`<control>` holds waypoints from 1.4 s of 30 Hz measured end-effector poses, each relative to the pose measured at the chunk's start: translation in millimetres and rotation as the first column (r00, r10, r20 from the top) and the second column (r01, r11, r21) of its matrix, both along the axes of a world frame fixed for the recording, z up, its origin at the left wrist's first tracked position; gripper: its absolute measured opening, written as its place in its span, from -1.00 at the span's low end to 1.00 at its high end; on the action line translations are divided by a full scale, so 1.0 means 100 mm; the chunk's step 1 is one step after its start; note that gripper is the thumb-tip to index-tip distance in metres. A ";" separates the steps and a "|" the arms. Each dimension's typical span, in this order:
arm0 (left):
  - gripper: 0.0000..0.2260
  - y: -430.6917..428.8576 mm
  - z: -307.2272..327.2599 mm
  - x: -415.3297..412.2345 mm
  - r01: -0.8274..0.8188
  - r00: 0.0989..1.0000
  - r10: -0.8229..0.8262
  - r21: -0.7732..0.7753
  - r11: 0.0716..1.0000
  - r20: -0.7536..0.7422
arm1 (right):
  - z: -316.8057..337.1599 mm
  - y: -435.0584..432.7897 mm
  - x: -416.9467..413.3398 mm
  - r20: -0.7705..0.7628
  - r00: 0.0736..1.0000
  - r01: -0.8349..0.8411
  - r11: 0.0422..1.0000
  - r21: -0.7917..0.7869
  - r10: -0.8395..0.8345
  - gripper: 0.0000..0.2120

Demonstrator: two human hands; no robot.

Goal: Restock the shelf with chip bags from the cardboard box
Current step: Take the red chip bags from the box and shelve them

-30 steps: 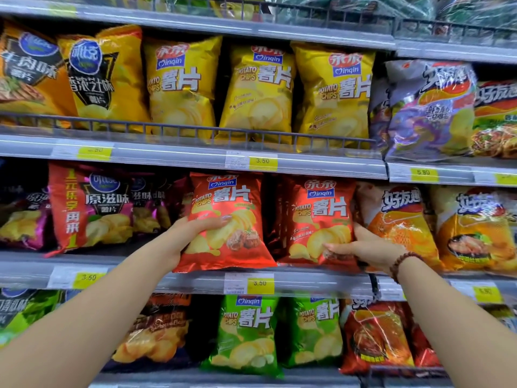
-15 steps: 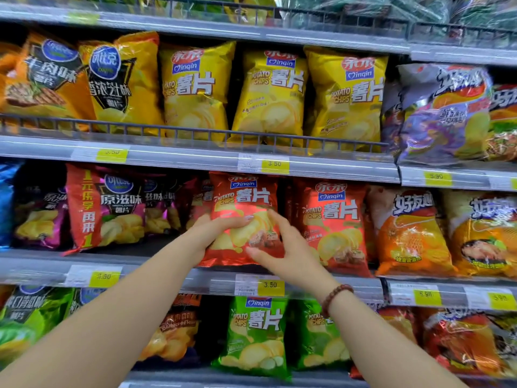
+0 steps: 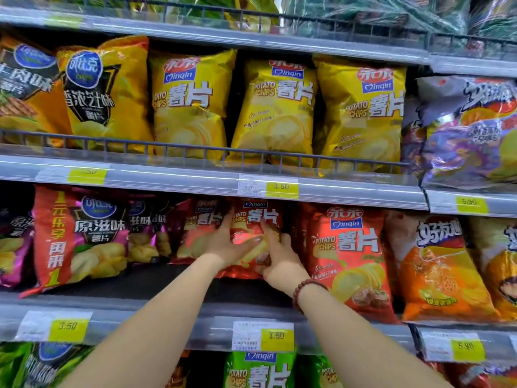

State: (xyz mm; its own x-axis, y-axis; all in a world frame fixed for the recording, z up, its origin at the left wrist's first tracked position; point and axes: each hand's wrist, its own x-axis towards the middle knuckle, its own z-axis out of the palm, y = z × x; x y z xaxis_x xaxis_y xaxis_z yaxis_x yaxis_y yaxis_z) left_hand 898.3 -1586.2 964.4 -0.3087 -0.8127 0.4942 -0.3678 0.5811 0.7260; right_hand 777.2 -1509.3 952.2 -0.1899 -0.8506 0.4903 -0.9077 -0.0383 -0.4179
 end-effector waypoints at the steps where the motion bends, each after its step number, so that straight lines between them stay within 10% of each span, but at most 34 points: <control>1: -0.11 -0.09 0.00 -0.03 0.041 0.999 -0.041 0.001 0.999 0.004 | 0.01 -0.08 -0.03 -0.009 1.000 0.016 1.000 0.002 -0.016 -0.09; 24: -0.15 -0.48 -0.19 -0.16 0.018 0.985 -0.008 -0.053 0.998 0.173 | -0.07 -0.58 -0.23 0.007 0.999 0.049 0.971 0.235 -0.052 -0.05; 31: -0.87 -0.07 0.02 0.17 -0.194 0.945 0.227 -0.157 0.968 0.236 | 0.21 -0.16 0.03 -0.036 0.985 0.168 0.983 0.069 -0.166 -0.47; 42: -0.93 0.74 -0.10 0.41 -0.081 0.996 0.086 -0.211 0.974 0.012 | -0.07 0.78 0.20 0.136 0.981 0.163 0.970 -0.183 -0.139 -0.90</control>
State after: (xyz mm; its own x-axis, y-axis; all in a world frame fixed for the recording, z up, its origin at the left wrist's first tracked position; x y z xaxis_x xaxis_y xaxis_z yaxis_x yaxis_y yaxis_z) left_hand 939.8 -1511.7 954.0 -0.2565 -0.7150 0.6503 -0.4354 0.6862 0.5827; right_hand 797.1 -1431.0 944.8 -0.3767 -0.6994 0.6074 -0.8520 0.0044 -0.5235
